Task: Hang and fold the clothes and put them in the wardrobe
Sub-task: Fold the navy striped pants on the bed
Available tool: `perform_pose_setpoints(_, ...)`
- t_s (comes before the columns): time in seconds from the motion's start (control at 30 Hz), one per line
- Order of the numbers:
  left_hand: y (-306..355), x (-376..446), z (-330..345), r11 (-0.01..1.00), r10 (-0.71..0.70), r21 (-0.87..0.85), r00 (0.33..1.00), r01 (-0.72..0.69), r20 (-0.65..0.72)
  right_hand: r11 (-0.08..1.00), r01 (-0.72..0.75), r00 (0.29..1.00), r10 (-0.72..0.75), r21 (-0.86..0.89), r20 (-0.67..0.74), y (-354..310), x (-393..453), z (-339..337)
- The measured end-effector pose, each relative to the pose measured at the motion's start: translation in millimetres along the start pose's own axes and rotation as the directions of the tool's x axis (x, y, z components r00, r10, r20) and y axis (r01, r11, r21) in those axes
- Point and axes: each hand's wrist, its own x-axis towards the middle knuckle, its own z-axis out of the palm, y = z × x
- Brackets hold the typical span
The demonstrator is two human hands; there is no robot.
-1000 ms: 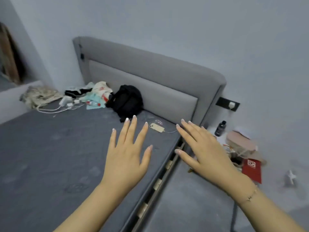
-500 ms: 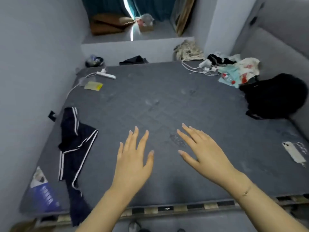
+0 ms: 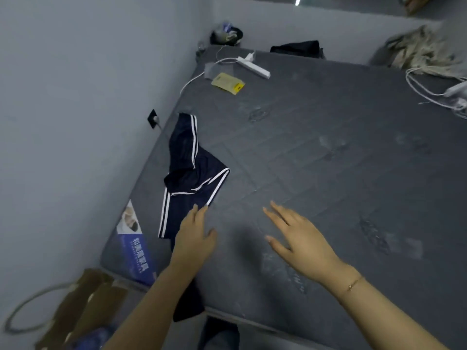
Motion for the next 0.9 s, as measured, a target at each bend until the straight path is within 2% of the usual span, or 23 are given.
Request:
perform_pose_setpoints(0.07, -33, 45, -3, 0.989, -0.08, -0.121, 0.997, 0.081, 0.019, 0.999, -0.018, 0.999, 0.017, 0.027, 0.038, -7, 44, 25)
perform_pose_setpoints(0.13, -65, 93, -1, 0.904, -0.238, -0.355, 0.97, 0.238, 0.045, 0.997, -0.046, 0.997, 0.042, 0.054, 0.067, -6, 84, 52)
perform_pose_setpoints(0.17, -82, 115, 2, 0.791, -0.346, -0.504, 0.933, 0.346, 0.098, 0.995, -0.066, 0.995, 0.059, 0.079, 0.077, -4, 104, 68)
perform_pose_setpoints(0.23, -117, 157, 14, 0.466, -0.507, -0.717, 0.821, 0.518, 0.264, 0.974, -0.147, 0.987, 0.132, 0.174, 0.095, 4, 138, 100)
perform_pose_setpoints(0.27, -136, 176, 22, 0.353, -0.545, -0.756, 0.778, 0.552, 0.313, 0.954, -0.194, 0.98, 0.176, 0.23, 0.097, 9, 153, 118)
perform_pose_setpoints(0.3, -154, 193, 32, 0.305, -0.57, -0.77, 0.755, 0.56, 0.324, 0.933, -0.232, 0.972, 0.214, 0.274, 0.092, 14, 166, 136)
perform_pose_setpoints(0.4, -192, 241, 56, 0.296, -0.61, -0.831, 0.763, 0.471, 0.215, 0.918, -0.275, 0.961, 0.251, 0.285, 0.118, 31, 198, 198)
perform_pose_setpoints(0.5, -210, 289, 67, 0.195, -0.632, -0.933, 0.766, 0.301, 0.116, 0.922, -0.299, 0.943, 0.247, 0.248, 0.222, 45, 213, 253)
perform_pose_setpoints(0.57, -222, 317, 69, 0.159, -0.608, -0.97, 0.792, 0.184, 0.051, 0.911, -0.328, 0.928, 0.261, 0.25, 0.267, 47, 214, 282)
perform_pose_setpoints(0.7, -232, 344, 69, 0.156, -0.585, -0.985, 0.811, 0.072, -0.034, 0.922, -0.328, 0.933, 0.282, 0.207, 0.223, 41, 203, 318)
perform_pose_setpoints(0.77, -231, 340, 70, 0.183, -0.58, -0.981, 0.812, 0.056, -0.062, 0.901, -0.332, 0.939, 0.287, 0.279, 0.189, 36, 198, 321)
perform_pose_setpoints(0.9, -223, 301, 73, 0.213, -0.515, -0.973, 0.857, 0.087, -0.036, 0.779, -0.336, 0.936, 0.34, 0.53, 0.093, 25, 196, 302)
